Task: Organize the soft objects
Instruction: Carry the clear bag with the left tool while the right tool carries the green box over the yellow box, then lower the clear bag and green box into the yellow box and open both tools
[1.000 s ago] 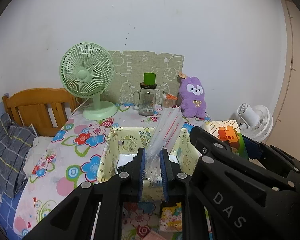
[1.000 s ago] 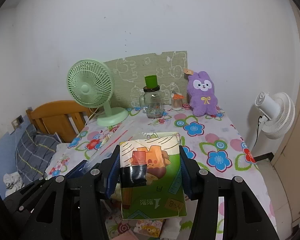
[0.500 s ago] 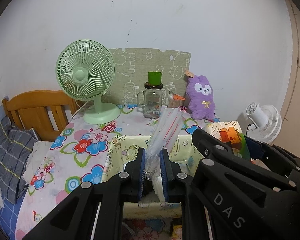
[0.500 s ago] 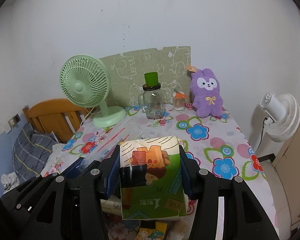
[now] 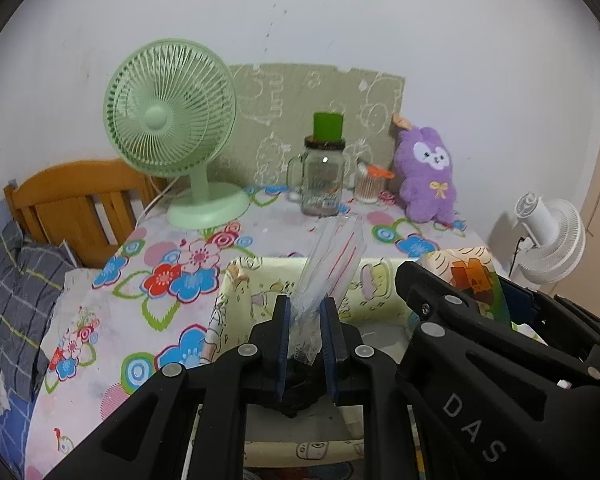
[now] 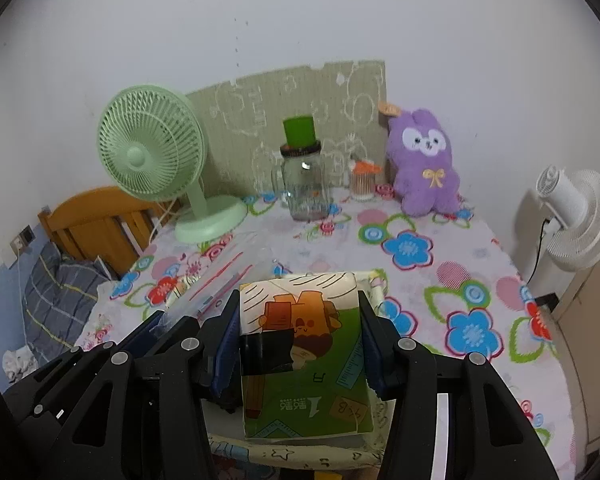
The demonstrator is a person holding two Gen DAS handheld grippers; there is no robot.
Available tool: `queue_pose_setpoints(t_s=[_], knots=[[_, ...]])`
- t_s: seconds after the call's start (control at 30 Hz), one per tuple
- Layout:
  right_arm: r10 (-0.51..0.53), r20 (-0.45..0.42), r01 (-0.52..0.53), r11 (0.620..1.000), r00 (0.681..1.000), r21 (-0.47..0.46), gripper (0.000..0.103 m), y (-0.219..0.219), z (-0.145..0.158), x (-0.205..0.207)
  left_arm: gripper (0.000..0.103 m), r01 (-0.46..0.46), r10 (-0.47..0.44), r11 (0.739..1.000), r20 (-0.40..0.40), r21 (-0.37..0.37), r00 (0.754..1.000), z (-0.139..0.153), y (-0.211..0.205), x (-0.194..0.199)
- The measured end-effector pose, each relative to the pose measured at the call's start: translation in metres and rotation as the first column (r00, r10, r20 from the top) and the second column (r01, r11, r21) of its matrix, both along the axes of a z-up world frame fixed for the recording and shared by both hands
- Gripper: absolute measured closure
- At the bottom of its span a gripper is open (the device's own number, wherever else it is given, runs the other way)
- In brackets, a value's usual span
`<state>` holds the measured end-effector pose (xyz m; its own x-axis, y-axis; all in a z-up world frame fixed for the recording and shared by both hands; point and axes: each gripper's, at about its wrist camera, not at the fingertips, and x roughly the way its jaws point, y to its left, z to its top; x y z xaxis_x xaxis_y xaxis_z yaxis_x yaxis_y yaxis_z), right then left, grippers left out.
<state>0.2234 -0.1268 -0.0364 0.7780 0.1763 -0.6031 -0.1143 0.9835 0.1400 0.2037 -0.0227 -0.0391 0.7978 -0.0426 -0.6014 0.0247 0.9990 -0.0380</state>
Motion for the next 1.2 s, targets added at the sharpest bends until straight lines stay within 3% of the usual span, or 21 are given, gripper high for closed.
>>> queue_pose_setpoints(t_s=[0.1, 0.5, 0.6, 0.7, 0.77, 0.83, 1.2], knots=[[0.005, -0.021, -0.005, 1.000, 1.000, -0.007, 0.047, 0.003, -0.009, 0.007, 0.089, -0.013, 0.013, 1.000, -0.023, -0.004, 1.000, -0.008, 0.003, 0.005], [0.016, -0.065, -0.016, 1.000, 0.998, -0.009, 0.047, 0.008, -0.031, 0.026, 0.049, -0.045, 0.043, 0.999, -0.069, -0.017, 0.997, -0.023, 0.015, 0.014], [0.029, -0.070, -0.029, 1.000, 0.997, 0.000, 0.046, 0.009, -0.034, 0.029, 0.045, -0.045, 0.044, 0.999, -0.073, -0.016, 0.996, -0.024, 0.015, 0.014], [0.035, -0.073, -0.035, 0.999, 0.997, -0.003, 0.040, 0.011, -0.035, 0.031, 0.040, -0.040, 0.038, 0.999, -0.078, -0.017, 0.996, -0.025, 0.014, 0.013], [0.029, -0.067, -0.029, 0.999, 0.997, -0.012, 0.023, 0.012, -0.035, 0.030, 0.039, -0.037, 0.036, 0.999, -0.078, -0.018, 0.996, -0.025, 0.014, 0.012], [0.037, -0.050, -0.038, 0.999, 0.998, -0.009, 0.017, 0.012, -0.032, 0.026, 0.033, -0.033, 0.031, 0.999, -0.073, -0.020, 0.997, -0.023, 0.013, 0.011], [0.055, -0.012, -0.055, 0.998, 0.998, -0.026, 0.009, 0.013, -0.017, 0.004, 0.021, -0.026, 0.025, 1.000, -0.049, -0.013, 0.998, -0.012, 0.009, -0.008]])
